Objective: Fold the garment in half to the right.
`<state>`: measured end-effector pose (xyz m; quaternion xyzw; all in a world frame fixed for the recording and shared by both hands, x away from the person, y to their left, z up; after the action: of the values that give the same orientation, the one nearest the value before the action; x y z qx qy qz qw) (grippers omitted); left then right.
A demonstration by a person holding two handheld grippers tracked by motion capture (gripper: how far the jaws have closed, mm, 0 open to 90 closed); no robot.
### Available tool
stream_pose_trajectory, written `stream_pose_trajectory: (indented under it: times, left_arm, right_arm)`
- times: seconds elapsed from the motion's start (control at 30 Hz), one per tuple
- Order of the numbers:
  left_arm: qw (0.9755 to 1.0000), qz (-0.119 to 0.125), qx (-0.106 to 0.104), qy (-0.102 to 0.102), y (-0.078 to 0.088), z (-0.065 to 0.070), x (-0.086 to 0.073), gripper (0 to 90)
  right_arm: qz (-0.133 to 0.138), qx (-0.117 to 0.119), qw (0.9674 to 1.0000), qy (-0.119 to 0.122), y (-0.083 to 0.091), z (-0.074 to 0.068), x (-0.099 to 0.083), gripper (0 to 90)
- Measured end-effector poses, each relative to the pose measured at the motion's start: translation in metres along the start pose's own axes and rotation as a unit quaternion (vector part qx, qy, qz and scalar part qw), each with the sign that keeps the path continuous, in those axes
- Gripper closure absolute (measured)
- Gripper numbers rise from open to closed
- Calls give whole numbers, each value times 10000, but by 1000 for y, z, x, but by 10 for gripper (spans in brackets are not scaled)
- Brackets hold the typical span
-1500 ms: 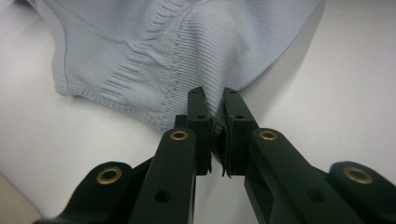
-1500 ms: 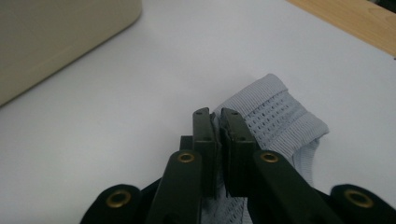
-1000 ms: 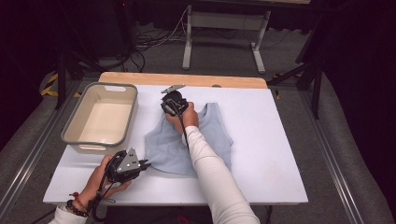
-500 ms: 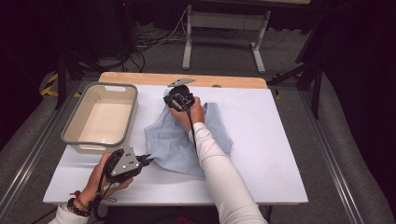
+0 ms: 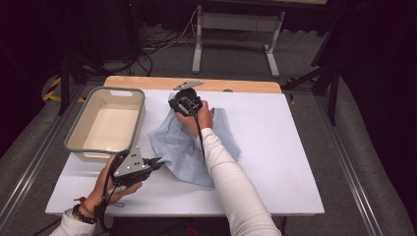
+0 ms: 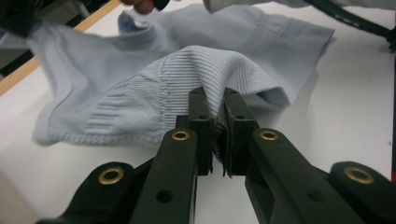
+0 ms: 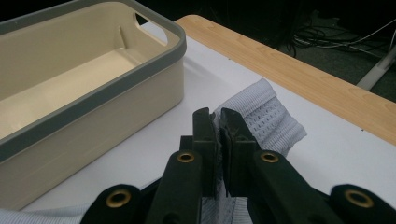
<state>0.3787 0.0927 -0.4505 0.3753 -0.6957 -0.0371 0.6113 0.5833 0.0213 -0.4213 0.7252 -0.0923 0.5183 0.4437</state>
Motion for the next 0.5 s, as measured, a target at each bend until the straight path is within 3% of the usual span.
stream_pose_trajectory:
  times: [0.17,0.4,0.5]
  left_arm:
    - [9997,174,-151,-59,-15,3,14,843]
    - [9981,137,-399,-450,-37,19,29,843]
    - [9979,236,-481,-358,-44,21,33,843]
  right_arm:
    - [58,17,9999,-149,7,10,-3,858]
    - [168,36,9997,-197,22,22,-8,858]
    - [235,27,9995,-197,32,28,-10,857]
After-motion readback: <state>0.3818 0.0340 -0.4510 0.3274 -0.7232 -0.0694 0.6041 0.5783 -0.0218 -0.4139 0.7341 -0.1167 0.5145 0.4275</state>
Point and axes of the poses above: each handheld gripper's, and its own axes: y roughly backward along the jaws, x roughly out of its top, z roughly to its right, the point moved 9 cm from there along -y, roughly forward along the jaws, and after that the axes turned 4 degrees about -y, right-handed, at the moved point
